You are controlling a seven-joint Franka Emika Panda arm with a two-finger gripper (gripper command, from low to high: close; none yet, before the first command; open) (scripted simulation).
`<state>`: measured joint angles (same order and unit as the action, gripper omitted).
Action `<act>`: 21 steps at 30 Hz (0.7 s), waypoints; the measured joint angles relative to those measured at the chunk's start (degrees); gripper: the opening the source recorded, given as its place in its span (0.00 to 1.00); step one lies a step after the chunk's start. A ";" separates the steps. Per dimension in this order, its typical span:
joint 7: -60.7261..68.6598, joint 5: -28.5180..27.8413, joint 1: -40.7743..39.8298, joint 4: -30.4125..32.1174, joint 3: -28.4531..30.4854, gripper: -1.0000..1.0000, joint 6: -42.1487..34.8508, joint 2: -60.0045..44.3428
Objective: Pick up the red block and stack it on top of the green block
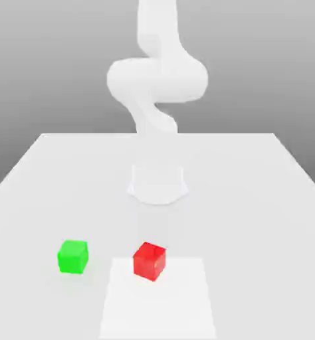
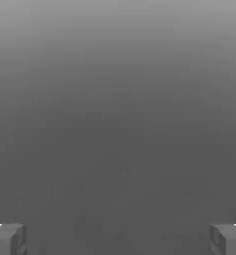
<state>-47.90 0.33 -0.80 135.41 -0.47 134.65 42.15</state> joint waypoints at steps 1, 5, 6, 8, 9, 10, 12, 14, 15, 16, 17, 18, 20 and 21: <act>-1.01 0.16 -0.39 1.74 -0.24 0.50 1.40 -1.82; -5.12 0.53 -1.69 8.48 -1.10 0.50 6.80 -8.97; -6.15 0.63 -2.02 10.16 -1.33 0.50 8.15 -10.75; -8.21 0.84 -2.72 13.55 -1.85 0.50 10.86 -14.32; -9.29 0.91 -3.04 15.27 -2.09 0.50 12.23 -16.13; -10.36 1.00 -3.36 17.01 -2.32 0.50 13.63 -17.98; -12.68 1.10 -4.03 20.59 -2.81 0.50 16.50 -21.84; -15.15 1.18 -4.75 24.33 -3.35 0.50 19.55 -26.01; -16.50 1.17 -5.10 26.29 -3.57 0.50 21.20 -28.28; -17.88 1.10 -5.34 28.18 -3.66 0.50 23.06 -30.87; -19.23 0.85 -5.60 29.56 -3.72 0.50 25.62 -34.31; -20.35 0.38 -5.77 30.30 -3.66 0.50 28.32 -37.84; -21.71 -0.72 -6.27 30.48 -3.56 0.50 32.56 -43.09; -22.36 -1.49 -5.98 30.31 -3.14 0.50 34.46 -45.35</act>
<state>-70.26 -1.17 -6.78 165.73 -3.61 169.11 -3.20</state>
